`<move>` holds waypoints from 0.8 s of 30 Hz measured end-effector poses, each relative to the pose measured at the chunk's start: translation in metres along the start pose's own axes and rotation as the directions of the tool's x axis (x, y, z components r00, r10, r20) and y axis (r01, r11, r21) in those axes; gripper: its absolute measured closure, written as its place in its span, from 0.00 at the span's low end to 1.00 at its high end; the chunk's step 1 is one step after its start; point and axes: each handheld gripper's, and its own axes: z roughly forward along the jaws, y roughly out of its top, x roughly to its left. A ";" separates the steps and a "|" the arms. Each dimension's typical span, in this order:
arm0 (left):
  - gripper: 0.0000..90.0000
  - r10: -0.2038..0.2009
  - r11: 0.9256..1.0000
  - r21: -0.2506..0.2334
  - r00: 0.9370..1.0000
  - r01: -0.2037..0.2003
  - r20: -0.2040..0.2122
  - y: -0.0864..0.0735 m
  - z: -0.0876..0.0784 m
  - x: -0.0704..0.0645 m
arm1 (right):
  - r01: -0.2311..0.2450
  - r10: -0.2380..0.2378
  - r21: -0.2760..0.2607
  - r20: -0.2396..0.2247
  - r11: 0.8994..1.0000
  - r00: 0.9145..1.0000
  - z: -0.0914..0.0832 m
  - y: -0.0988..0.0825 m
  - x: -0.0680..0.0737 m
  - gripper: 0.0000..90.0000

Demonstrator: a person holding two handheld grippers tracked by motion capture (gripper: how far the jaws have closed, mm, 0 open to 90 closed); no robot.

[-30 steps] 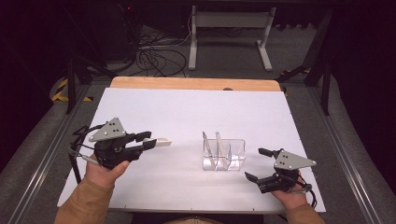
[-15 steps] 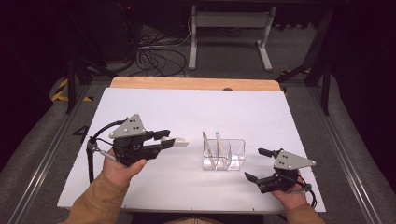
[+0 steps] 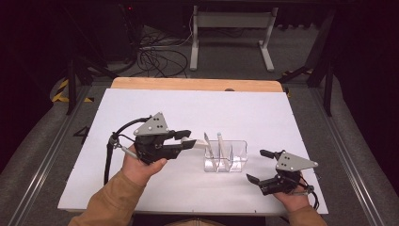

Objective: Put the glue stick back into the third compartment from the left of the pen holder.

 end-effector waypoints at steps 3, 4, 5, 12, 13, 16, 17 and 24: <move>0.72 0.004 1.000 0.002 1.000 -0.004 0.015 0.004 0.007 -0.003 | 0.001 -0.001 -0.001 0.000 1.000 1.000 0.000 0.000 0.000 0.06; 0.72 0.006 1.000 0.001 1.000 -0.006 0.018 0.005 0.009 -0.003 | 0.001 -0.001 0.000 0.000 1.000 1.000 0.000 0.000 0.000 0.06; 0.72 0.008 1.000 0.000 1.000 -0.008 0.022 0.007 0.012 -0.004 | 0.002 -0.002 0.000 0.000 1.000 1.000 0.000 0.000 0.000 0.06; 0.72 0.013 1.000 0.008 0.999 -0.014 0.051 0.014 0.029 -0.009 | 0.002 -0.002 0.000 -0.001 1.000 1.000 0.000 0.000 0.000 0.06; 0.72 0.017 1.000 0.011 0.999 -0.018 0.052 0.015 0.031 -0.010 | 0.002 -0.002 0.000 -0.002 1.000 1.000 0.000 0.000 0.000 0.06; 0.72 0.020 1.000 0.016 0.998 -0.021 0.059 0.017 0.038 -0.011 | 0.003 -0.003 0.000 -0.002 1.000 1.000 0.000 0.000 0.000 0.06; 0.72 0.022 1.000 0.015 0.998 -0.023 0.062 0.018 0.040 -0.011 | 0.003 -0.003 0.001 -0.002 1.000 1.000 -0.001 0.000 0.000 0.06; 0.72 0.026 0.999 0.023 0.997 -0.027 0.076 0.021 0.054 -0.014 | 0.005 -0.005 0.001 -0.001 1.000 1.000 -0.001 -0.001 -0.001 0.06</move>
